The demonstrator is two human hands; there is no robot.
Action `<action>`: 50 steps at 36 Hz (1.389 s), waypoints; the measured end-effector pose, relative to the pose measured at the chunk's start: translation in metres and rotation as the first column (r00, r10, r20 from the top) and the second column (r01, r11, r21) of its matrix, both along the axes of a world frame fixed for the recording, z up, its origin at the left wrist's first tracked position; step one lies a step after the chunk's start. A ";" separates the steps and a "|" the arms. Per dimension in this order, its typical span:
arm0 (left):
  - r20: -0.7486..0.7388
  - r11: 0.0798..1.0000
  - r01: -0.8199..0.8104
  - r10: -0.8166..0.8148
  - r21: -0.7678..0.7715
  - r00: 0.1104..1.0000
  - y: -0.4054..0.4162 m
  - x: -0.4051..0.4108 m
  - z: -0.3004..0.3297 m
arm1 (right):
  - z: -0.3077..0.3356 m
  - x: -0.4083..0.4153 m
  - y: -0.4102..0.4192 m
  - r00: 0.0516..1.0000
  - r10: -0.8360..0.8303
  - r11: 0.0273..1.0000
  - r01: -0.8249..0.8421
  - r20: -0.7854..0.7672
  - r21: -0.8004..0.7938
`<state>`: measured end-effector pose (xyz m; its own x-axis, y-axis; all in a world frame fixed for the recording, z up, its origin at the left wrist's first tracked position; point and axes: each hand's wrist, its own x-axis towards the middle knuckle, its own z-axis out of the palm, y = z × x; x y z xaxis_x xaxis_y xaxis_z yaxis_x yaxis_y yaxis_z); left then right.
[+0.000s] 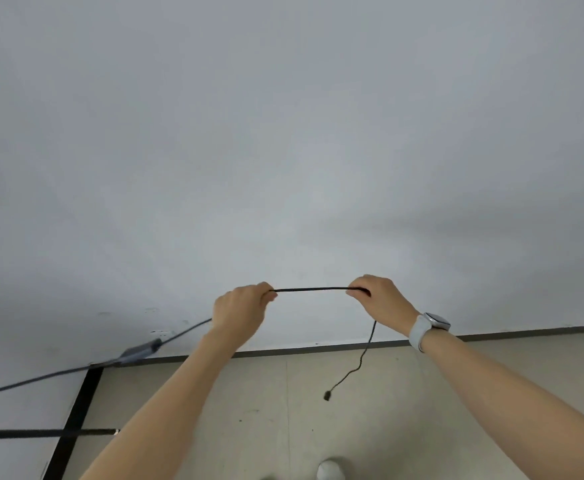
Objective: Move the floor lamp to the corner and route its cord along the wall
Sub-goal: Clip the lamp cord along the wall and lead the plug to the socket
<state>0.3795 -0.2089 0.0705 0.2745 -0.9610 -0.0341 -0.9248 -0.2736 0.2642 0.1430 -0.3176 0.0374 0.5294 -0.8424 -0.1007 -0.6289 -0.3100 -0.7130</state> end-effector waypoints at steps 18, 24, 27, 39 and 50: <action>-0.097 0.981 -0.190 0.194 0.049 0.976 0.095 0.084 -0.005 | 0.003 0.163 0.062 0.906 0.415 0.903 -0.421 0.083 0.085; 0.076 0.879 -0.298 0.291 0.372 0.954 0.151 0.174 -0.037 | 0.000 0.215 0.074 0.910 0.372 0.919 -0.389 0.183 0.068; 0.242 0.835 -0.338 0.254 0.433 0.937 0.167 0.215 -0.053 | -0.008 0.241 0.078 0.931 0.273 0.948 -0.303 0.244 0.097; 0.231 0.846 -0.292 0.206 0.447 0.951 0.178 0.318 -0.099 | -0.060 0.341 0.092 0.988 0.024 0.979 -0.054 0.152 0.195; 0.433 0.641 -0.419 0.146 0.643 0.889 0.207 0.377 -0.140 | -0.102 0.393 0.088 0.953 -0.180 0.944 0.098 0.242 0.314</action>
